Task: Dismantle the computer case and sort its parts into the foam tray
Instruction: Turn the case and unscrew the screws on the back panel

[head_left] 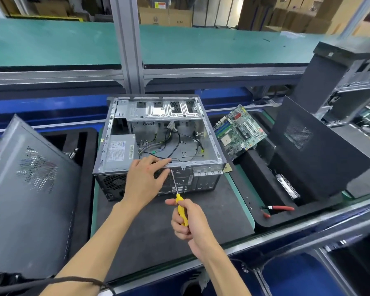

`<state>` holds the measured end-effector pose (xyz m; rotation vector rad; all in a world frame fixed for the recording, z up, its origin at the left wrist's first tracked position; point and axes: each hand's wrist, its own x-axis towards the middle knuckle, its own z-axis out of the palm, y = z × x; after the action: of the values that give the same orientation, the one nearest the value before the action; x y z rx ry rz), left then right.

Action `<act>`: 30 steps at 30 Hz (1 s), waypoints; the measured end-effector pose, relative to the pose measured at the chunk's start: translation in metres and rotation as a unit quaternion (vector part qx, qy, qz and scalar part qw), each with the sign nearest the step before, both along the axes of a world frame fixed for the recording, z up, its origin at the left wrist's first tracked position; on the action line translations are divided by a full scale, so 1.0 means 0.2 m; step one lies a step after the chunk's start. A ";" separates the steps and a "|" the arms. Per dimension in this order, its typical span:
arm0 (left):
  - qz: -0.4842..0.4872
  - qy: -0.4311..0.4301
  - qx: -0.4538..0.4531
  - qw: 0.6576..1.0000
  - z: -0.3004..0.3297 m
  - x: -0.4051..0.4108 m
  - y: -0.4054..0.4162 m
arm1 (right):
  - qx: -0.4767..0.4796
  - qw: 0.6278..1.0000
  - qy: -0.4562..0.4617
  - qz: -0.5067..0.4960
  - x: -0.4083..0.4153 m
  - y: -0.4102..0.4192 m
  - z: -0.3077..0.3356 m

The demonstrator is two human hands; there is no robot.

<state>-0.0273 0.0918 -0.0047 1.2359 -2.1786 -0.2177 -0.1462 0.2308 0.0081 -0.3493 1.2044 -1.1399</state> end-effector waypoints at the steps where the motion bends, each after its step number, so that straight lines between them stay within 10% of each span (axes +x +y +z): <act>1: -0.001 -0.004 0.001 1.000 0.00 0.00 0.00 | 0.001 1.000 -0.026 -0.007 0.00 0.00 0.01; 11: -0.011 -0.010 0.010 1.000 0.02 0.01 0.00 | 0.003 0.903 -0.429 -0.024 0.05 0.03 -0.01; 13: -0.015 -0.009 0.021 1.000 0.02 0.01 0.00 | -0.006 0.928 -0.372 -0.024 0.05 0.02 -0.01; 17: -0.012 0.002 0.029 1.000 0.02 0.01 0.00 | -0.007 0.995 0.101 -0.002 0.09 0.01 -0.06; 23: -0.013 0.013 0.015 1.000 0.00 0.01 0.00 | 0.019 0.996 -0.081 -0.039 0.09 -0.01 -0.01; 30: -0.013 0.015 0.002 1.000 -0.01 0.01 0.00 | 0.020 0.999 -0.042 -0.015 0.09 -0.03 0.02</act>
<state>-0.0257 0.0918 -0.0067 1.1991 -2.1711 -0.2509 -0.1289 0.2253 0.0131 -0.2502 1.1601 -1.1432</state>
